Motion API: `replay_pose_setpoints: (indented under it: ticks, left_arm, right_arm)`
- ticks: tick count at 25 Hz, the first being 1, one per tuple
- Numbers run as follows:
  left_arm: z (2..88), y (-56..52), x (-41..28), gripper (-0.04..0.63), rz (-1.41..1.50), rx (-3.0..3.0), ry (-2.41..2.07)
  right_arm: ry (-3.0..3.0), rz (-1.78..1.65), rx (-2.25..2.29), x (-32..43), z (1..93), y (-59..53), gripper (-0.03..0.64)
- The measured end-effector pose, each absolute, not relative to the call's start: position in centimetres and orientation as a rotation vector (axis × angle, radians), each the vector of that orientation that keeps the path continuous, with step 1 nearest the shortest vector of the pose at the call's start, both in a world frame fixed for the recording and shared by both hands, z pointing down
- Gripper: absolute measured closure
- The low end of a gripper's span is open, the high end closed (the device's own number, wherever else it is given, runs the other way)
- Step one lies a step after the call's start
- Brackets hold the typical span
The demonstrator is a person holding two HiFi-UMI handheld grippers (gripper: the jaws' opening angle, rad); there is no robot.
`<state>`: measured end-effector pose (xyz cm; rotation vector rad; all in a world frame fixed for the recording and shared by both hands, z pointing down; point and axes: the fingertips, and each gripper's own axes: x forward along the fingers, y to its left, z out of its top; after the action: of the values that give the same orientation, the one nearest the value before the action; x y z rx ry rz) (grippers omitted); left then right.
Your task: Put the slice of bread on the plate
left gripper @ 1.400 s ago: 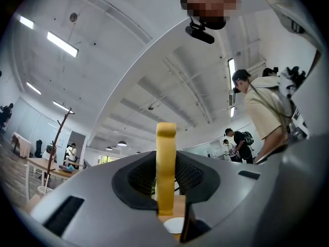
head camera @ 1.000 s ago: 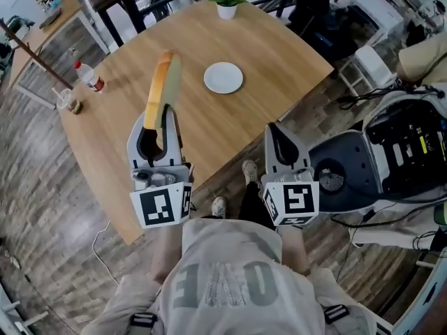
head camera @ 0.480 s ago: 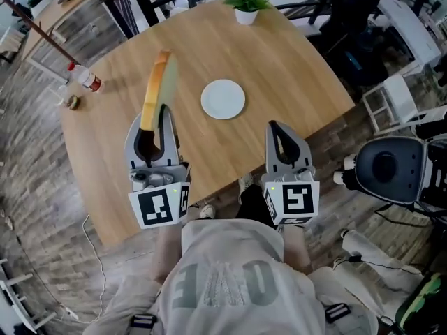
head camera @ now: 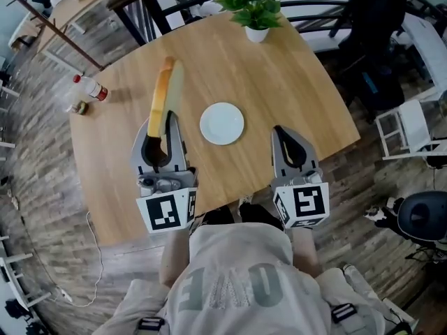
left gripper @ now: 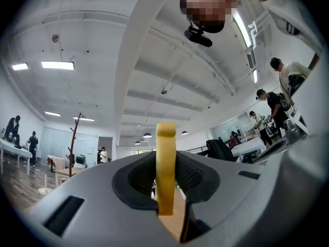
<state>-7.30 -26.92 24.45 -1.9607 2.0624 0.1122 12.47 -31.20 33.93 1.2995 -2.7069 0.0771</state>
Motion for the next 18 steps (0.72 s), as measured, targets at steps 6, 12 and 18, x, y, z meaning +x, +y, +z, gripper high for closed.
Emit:
replay_pose_setpoints:
  ticks: [6, 12, 18]
  left_arm:
    - [24.2, -28.4, -7.3, 0.503, 0.116, -1.971, 2.044]
    - [24.6, -29.7, -7.8, 0.503, -0.05, -1.963, 1.987]
    - [28.3, -32.3, -7.9, 0.503, -0.553, -1.868, 1.827]
  right_arm:
    - [-2.711, 0.04, 1.27, 11.5, 33.0, -32.0, 0.598]
    - [-2.706, 0.103, 1.282, 10.7, 33.3, -32.6, 0.598]
    - [-2.667, 0.099, 1.286, 10.0, 34.0, -32.8, 0.598]
